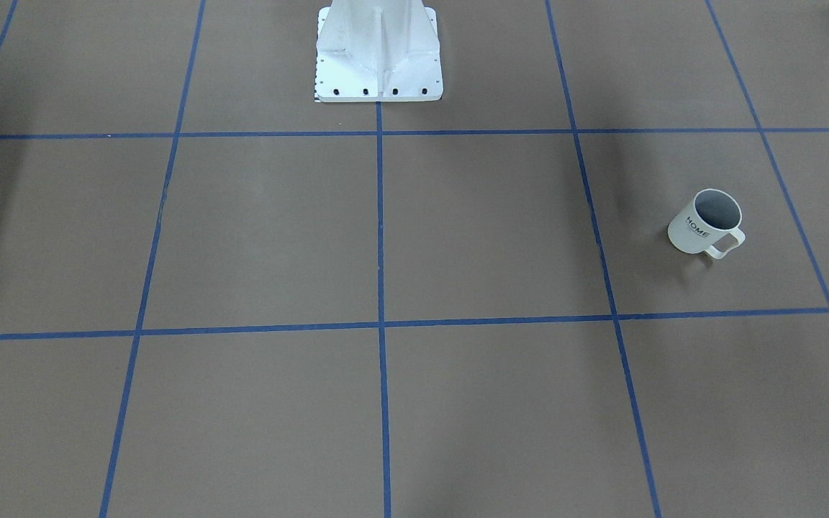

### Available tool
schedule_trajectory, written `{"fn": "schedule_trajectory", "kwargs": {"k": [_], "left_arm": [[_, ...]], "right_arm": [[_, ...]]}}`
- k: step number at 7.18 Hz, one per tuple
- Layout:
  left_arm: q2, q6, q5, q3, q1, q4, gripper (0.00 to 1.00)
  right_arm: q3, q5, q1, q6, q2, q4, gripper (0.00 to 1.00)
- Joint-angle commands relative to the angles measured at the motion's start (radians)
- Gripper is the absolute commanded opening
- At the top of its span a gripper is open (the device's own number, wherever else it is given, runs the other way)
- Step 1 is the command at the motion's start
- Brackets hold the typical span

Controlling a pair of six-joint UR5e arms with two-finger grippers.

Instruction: Left arm hands cup to right arm to dump lemon

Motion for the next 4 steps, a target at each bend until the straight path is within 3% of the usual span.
{"fn": "schedule_trajectory", "kwargs": {"k": [1,4], "left_arm": [[-0.003,0.0,-0.002,0.006,-0.001,-0.002,1.0],[-0.003,0.0,-0.011,0.004,0.001,-0.004,1.0]], "right_arm": [[-0.002,0.0,0.001,0.0,0.0,0.0,1.0],[0.0,-0.002,0.002,0.0,0.0,0.0,1.0]]}}
